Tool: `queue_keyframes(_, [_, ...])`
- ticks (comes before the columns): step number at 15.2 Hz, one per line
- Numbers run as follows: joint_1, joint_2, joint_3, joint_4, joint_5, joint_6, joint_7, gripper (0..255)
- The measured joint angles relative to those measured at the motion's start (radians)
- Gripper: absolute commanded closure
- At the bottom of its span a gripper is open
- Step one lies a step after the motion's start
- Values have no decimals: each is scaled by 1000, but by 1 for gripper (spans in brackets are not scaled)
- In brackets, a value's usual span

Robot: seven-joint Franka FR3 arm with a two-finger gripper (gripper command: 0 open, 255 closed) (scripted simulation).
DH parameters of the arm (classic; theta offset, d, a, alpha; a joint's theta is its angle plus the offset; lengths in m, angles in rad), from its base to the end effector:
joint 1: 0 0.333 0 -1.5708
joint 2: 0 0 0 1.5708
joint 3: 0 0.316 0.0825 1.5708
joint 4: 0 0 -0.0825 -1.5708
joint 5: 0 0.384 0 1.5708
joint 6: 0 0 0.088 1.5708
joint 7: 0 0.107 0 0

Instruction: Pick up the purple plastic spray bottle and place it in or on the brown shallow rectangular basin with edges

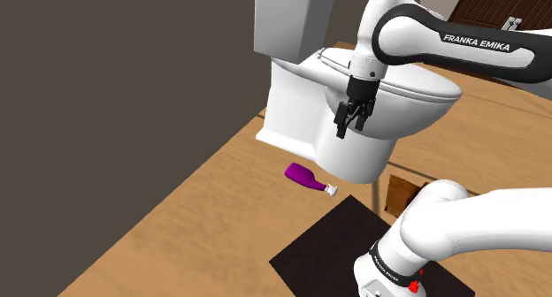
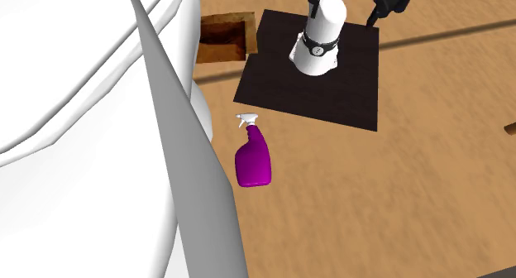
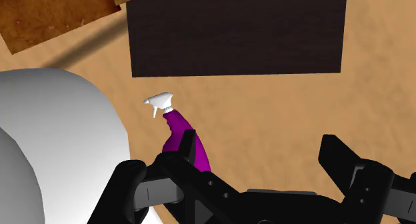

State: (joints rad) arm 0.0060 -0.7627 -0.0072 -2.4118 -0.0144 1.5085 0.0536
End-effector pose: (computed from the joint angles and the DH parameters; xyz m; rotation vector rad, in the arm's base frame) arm 0.3027 -0.0025 0.5524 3.1196 -0.0816 -0.2193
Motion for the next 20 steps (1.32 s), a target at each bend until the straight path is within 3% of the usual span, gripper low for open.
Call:
queue_keyframes(2, [0,-3,-5,-17,-5,17,-10,0])
queue_keyframes(7, [-4,-41,-61,-181,-62,179,-114,0])
queue_keyframes(13, [-21,-15,-146,-354,-143,429,-245,0])
queue_keyframes(20, [-35,166,-256,-474,-234,790,-384,0])
